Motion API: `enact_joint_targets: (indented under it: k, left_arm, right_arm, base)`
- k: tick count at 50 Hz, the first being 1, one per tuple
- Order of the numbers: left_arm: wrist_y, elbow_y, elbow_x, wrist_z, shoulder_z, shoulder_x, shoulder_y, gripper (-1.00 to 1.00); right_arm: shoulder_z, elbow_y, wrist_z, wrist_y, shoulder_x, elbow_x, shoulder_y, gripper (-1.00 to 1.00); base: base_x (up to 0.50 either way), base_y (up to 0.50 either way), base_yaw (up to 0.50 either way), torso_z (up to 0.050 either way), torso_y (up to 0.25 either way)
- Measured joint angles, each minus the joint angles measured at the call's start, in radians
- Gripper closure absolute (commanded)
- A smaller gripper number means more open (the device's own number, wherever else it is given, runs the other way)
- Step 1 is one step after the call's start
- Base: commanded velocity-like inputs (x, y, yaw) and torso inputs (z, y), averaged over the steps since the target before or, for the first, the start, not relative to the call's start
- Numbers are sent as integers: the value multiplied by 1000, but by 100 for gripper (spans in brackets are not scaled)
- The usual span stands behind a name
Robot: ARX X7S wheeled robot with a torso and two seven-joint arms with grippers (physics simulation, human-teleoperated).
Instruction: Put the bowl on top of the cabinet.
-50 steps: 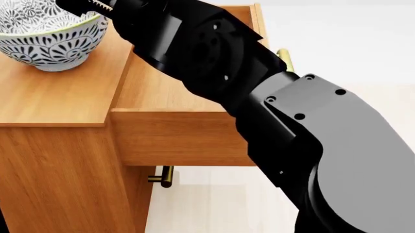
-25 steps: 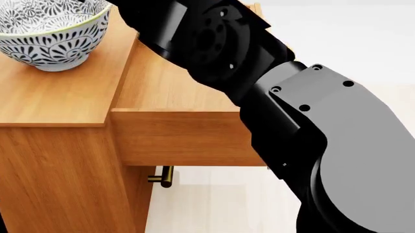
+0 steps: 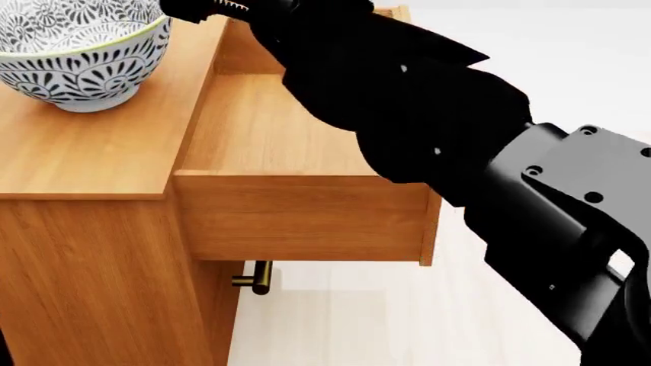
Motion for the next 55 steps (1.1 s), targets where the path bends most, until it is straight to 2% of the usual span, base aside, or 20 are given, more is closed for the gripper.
enact_joint_targets:
  k: [12,28,43,55]
  left_arm:
    - [4,-5,19,3,26,4,-1,-100]
    - [-3,-2,29,-3,53,3,-10,-100]
    - [-8,2,24,-12,63,-9,-17,-100]
    - [-7,2,19,-17,67,-21,-17,-100]
  right_arm:
    - [-44,-402,199,-167,214,-200,-10,-100]
    - [-117,-799,504,-285,437,-503,-6,-100]
    - [-217,-1092,820,-312,586,-849,-81,-100]
    - [-290,-1248,1063,-289,688,-1103,-179,-100]
  base:
    - [0,0,0,0,0]
    - [0,0,0,0,0]
    - [0,0,0,0,0]
    - [0,0,0,0,0]
